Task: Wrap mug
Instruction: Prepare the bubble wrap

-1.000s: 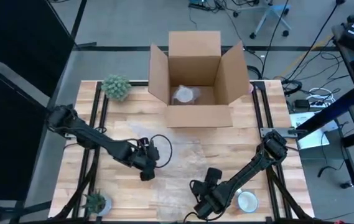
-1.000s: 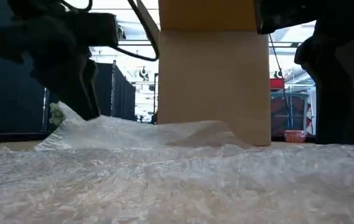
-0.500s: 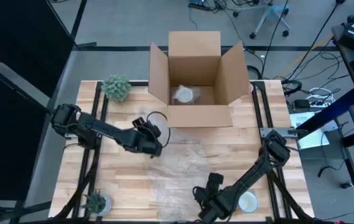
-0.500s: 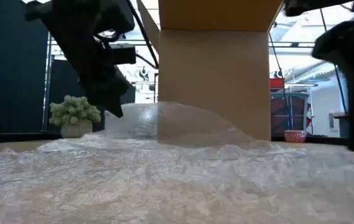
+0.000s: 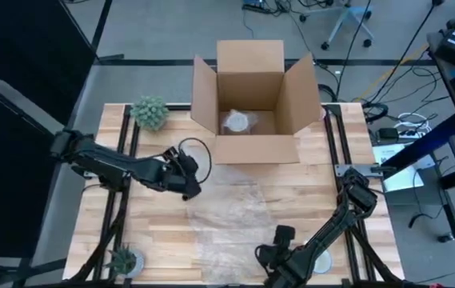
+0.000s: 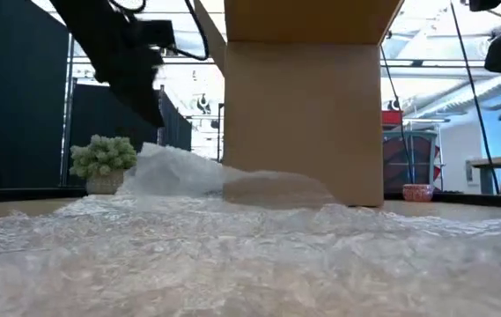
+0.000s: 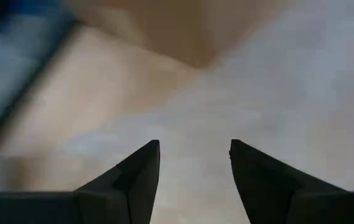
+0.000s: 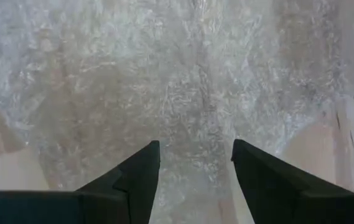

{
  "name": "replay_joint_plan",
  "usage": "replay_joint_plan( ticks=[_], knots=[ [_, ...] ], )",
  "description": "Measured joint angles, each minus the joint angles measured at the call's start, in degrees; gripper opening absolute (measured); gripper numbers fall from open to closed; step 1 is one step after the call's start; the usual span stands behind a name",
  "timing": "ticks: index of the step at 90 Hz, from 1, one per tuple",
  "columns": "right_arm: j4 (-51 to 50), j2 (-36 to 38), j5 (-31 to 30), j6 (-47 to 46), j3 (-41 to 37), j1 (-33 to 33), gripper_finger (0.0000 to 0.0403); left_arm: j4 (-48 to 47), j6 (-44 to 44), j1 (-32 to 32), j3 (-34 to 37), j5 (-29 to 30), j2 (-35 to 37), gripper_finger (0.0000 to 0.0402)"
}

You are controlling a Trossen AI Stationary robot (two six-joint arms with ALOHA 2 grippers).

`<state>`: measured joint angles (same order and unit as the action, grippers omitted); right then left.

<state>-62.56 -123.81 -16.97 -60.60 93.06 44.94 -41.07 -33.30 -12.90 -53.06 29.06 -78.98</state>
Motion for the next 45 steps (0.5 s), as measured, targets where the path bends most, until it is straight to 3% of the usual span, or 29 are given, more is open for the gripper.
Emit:
replay_joint_plan(
  ticks=[15, 35, 45],
  knots=[
    [0.4, 0.0, 0.0, -1.2, 0.0, -1.1, 0.0187, 2.1, -1.0, -0.6, 0.0, -13.3, -2.7, 0.0180],
    [1.1, 0.0, 0.3, -1.3, 0.0, -1.8, 0.0187, 11.6, 4.5, -3.0, 0.0, -15.8, -11.4, 0.0180],
    [4.1, 0.0, -2.6, -0.8, 0.0, -2.6, 0.0187, 15.3, 7.4, -3.0, 0.0, -15.5, -15.1, 0.0180]
  ],
)
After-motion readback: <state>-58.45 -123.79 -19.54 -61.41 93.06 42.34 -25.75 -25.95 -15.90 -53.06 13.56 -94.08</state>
